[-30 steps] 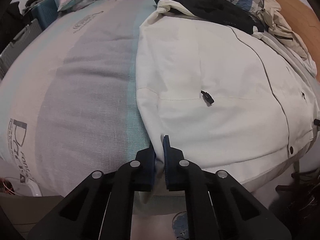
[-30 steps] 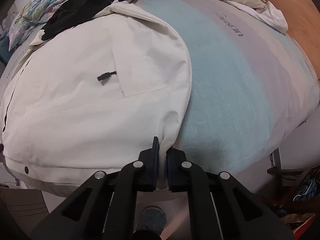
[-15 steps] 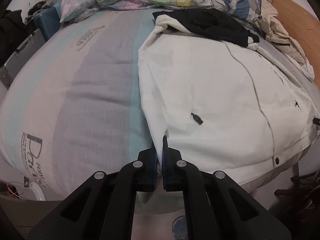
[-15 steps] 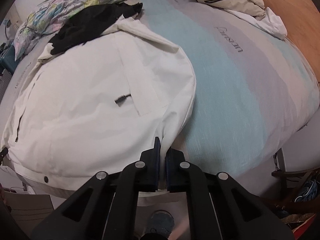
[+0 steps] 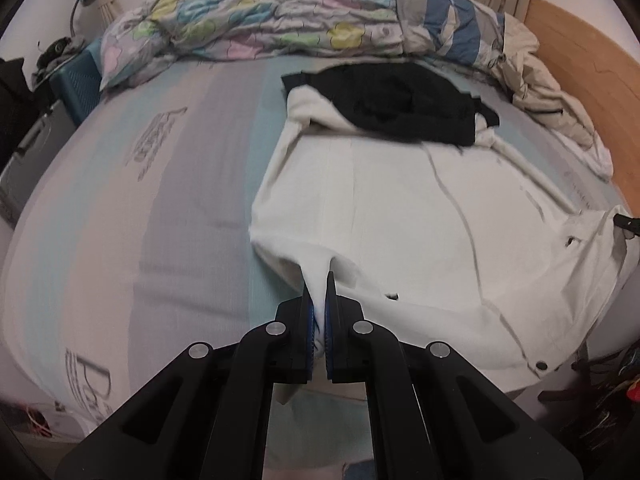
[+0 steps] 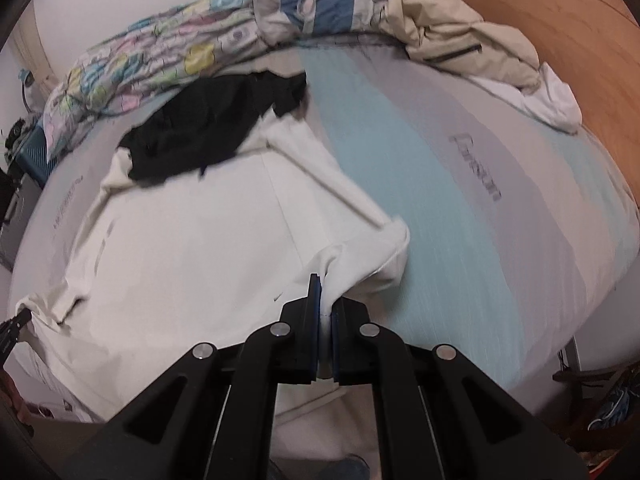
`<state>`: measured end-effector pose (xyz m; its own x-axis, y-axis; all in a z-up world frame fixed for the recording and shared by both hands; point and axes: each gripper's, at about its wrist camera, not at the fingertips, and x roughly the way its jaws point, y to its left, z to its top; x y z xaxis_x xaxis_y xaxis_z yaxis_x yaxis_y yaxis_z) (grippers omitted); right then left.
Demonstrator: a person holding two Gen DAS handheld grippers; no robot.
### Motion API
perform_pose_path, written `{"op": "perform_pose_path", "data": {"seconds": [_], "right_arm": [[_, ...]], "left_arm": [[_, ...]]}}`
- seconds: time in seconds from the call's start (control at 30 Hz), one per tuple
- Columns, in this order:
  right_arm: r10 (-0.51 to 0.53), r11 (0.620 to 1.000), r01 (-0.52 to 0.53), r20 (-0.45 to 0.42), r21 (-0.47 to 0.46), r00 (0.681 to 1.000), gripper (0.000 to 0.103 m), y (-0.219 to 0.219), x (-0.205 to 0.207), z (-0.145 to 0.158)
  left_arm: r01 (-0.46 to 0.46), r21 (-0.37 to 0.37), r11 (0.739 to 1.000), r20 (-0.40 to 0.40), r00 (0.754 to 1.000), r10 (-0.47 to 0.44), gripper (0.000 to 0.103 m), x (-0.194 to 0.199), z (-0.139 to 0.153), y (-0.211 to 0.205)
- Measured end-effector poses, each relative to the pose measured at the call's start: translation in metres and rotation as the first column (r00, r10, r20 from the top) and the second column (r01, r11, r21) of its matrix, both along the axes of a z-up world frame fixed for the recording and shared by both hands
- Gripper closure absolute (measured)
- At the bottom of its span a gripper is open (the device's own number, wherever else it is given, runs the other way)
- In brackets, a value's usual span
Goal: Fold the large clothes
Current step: 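Lift the held hem with both tools and fold it over toward the hood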
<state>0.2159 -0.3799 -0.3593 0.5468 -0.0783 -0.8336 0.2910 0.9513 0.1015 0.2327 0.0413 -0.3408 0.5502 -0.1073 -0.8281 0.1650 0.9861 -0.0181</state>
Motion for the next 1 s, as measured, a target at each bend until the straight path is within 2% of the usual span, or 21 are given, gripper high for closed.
{"op": "perform_pose_path", "data": {"seconds": [0.27, 0.47, 0.63, 0.8, 0.9, 1.0], "right_arm": [[0.015, 1.000, -0.015, 0.043, 0.004, 0.999, 0.099, -0.008, 0.065, 0.029], [0.053, 0.998, -0.055, 0.038, 0.044, 0.998, 0.099, -0.018, 0.133, 0.027], [0.086, 0.992, -0.088, 0.030, 0.085, 0.996, 0.100, -0.030, 0.191, 0.025], [0.104, 0.992, -0.107, 0.046, 0.071, 0.994, 0.100, -0.042, 0.239, 0.033], [0.095, 0.994, -0.099, 0.071, 0.050, 0.993, 0.100, -0.050, 0.270, 0.044], [0.089, 0.996, -0.090, 0.089, 0.016, 0.992, 0.100, -0.053, 0.300, 0.050]], "left_arm": [[-0.002, -0.013, 1.000, 0.012, 1.000, 0.003, 0.101, 0.071, 0.032, -0.014], [-0.025, -0.011, 1.000, -0.011, 1.000, 0.025, 0.101, 0.140, 0.040, -0.030], [-0.080, -0.005, 0.997, -0.031, 0.996, 0.079, 0.101, 0.195, 0.042, -0.039], [-0.139, -0.016, 0.990, -0.025, 0.990, 0.138, 0.101, 0.249, 0.053, -0.032], [-0.167, -0.055, 0.984, -0.027, 0.986, 0.166, 0.101, 0.285, 0.058, -0.023], [-0.142, -0.025, 0.990, 0.001, 0.990, 0.142, 0.101, 0.321, 0.060, -0.026]]}}
